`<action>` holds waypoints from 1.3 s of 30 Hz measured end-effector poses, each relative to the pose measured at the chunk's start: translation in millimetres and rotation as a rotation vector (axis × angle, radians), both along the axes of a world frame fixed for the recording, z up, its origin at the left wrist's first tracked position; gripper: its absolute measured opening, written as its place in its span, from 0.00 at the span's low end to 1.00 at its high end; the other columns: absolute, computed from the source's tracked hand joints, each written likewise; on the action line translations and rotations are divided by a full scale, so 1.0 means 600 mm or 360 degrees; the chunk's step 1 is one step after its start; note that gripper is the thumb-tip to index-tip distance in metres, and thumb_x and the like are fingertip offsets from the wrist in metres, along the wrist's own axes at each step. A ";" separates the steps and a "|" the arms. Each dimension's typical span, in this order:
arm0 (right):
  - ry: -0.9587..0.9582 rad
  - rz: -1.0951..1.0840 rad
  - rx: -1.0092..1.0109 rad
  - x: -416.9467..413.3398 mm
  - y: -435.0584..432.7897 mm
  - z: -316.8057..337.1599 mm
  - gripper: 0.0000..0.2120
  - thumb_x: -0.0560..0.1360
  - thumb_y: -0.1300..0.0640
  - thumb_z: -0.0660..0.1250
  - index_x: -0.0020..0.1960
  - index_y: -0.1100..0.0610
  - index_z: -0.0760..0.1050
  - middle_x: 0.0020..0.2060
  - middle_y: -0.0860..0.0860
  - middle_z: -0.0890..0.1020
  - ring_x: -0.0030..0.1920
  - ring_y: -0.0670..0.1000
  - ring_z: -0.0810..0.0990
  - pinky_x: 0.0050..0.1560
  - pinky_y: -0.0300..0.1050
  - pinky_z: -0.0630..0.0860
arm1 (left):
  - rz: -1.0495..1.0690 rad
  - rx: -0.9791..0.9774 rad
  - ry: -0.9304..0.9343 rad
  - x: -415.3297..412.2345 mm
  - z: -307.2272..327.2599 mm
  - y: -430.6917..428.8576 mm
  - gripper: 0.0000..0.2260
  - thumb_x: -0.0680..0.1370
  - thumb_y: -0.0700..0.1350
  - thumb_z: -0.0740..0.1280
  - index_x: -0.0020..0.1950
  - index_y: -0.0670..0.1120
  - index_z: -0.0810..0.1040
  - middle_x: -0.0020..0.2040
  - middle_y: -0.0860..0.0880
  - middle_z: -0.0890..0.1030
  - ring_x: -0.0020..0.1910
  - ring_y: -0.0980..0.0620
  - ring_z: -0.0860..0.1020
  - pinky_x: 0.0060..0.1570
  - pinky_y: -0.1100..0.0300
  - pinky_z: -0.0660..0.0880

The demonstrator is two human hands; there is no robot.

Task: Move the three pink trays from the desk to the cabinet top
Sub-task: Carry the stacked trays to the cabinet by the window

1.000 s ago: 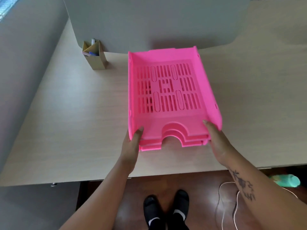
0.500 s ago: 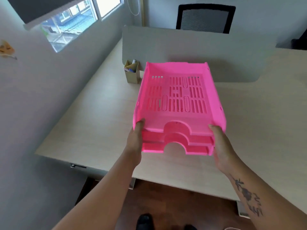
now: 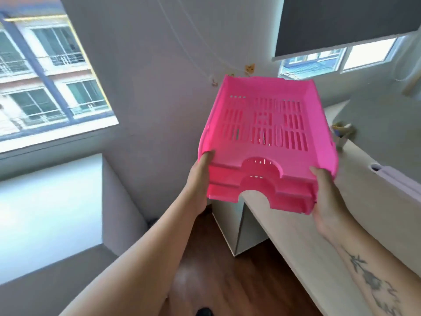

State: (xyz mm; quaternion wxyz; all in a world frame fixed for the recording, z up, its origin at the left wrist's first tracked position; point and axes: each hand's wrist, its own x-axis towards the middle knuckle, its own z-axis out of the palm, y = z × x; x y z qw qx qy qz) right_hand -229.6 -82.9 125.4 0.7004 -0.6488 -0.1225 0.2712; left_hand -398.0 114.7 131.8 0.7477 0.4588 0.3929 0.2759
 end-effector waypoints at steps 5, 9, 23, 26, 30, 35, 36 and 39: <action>-0.0006 0.0489 0.0151 -0.146 0.142 0.032 0.20 0.72 0.40 0.61 0.62 0.44 0.74 0.47 0.48 0.85 0.44 0.49 0.85 0.31 0.45 0.78 | 0.0406 0.0076 -0.0111 -0.220 0.043 0.060 0.19 0.72 0.58 0.68 0.58 0.50 0.78 0.50 0.41 0.85 0.50 0.36 0.83 0.53 0.34 0.77; -0.0029 0.0787 0.0226 -0.289 0.238 0.055 0.18 0.72 0.40 0.61 0.60 0.41 0.74 0.49 0.50 0.85 0.47 0.53 0.85 0.39 0.57 0.82 | 0.0582 0.0196 -0.0159 -0.396 0.069 0.085 0.27 0.71 0.58 0.66 0.66 0.44 0.76 0.59 0.35 0.81 0.56 0.33 0.80 0.58 0.34 0.75; 0.0075 0.1306 0.0260 -0.837 0.510 -0.007 0.17 0.73 0.42 0.64 0.59 0.48 0.77 0.46 0.56 0.87 0.44 0.59 0.86 0.37 0.52 0.82 | 0.0959 0.0410 0.0050 -0.981 0.019 0.213 0.21 0.76 0.62 0.60 0.63 0.53 0.78 0.56 0.40 0.84 0.53 0.38 0.83 0.52 0.32 0.77; 0.0079 0.1327 0.0144 -0.915 0.550 -0.027 0.21 0.71 0.41 0.64 0.59 0.50 0.77 0.46 0.56 0.87 0.45 0.59 0.86 0.38 0.50 0.81 | 0.0978 0.0354 0.0049 -1.059 -0.006 0.248 0.22 0.74 0.65 0.60 0.62 0.56 0.79 0.54 0.42 0.85 0.52 0.40 0.84 0.52 0.34 0.78; 0.0053 0.1286 0.0019 -0.969 0.590 -0.049 0.21 0.70 0.41 0.63 0.59 0.49 0.77 0.46 0.56 0.87 0.45 0.58 0.86 0.39 0.50 0.79 | 0.0994 0.0237 0.0091 -1.112 -0.038 0.285 0.25 0.71 0.68 0.61 0.61 0.57 0.79 0.52 0.44 0.86 0.50 0.43 0.84 0.52 0.37 0.79; -0.0019 0.1226 -0.0140 -0.996 0.622 -0.063 0.23 0.68 0.40 0.63 0.59 0.50 0.76 0.44 0.54 0.87 0.46 0.58 0.85 0.37 0.47 0.78 | 0.1037 0.0133 0.0118 -1.132 -0.069 0.314 0.27 0.72 0.67 0.60 0.65 0.54 0.77 0.53 0.44 0.86 0.51 0.43 0.84 0.50 0.41 0.81; -0.0020 0.1205 -0.0162 -0.998 0.627 -0.065 0.24 0.68 0.40 0.63 0.59 0.51 0.76 0.44 0.54 0.87 0.45 0.57 0.85 0.35 0.45 0.76 | 0.1048 0.0117 0.0128 -1.133 -0.072 0.317 0.27 0.72 0.66 0.60 0.66 0.54 0.76 0.54 0.44 0.85 0.54 0.42 0.83 0.53 0.40 0.79; -0.0016 0.1193 -0.0205 -1.001 0.634 -0.072 0.28 0.67 0.38 0.63 0.61 0.53 0.76 0.43 0.54 0.86 0.45 0.57 0.83 0.34 0.45 0.71 | 0.1055 0.0094 0.0175 -1.133 -0.076 0.325 0.29 0.71 0.66 0.61 0.67 0.54 0.75 0.60 0.44 0.82 0.61 0.40 0.77 0.63 0.35 0.70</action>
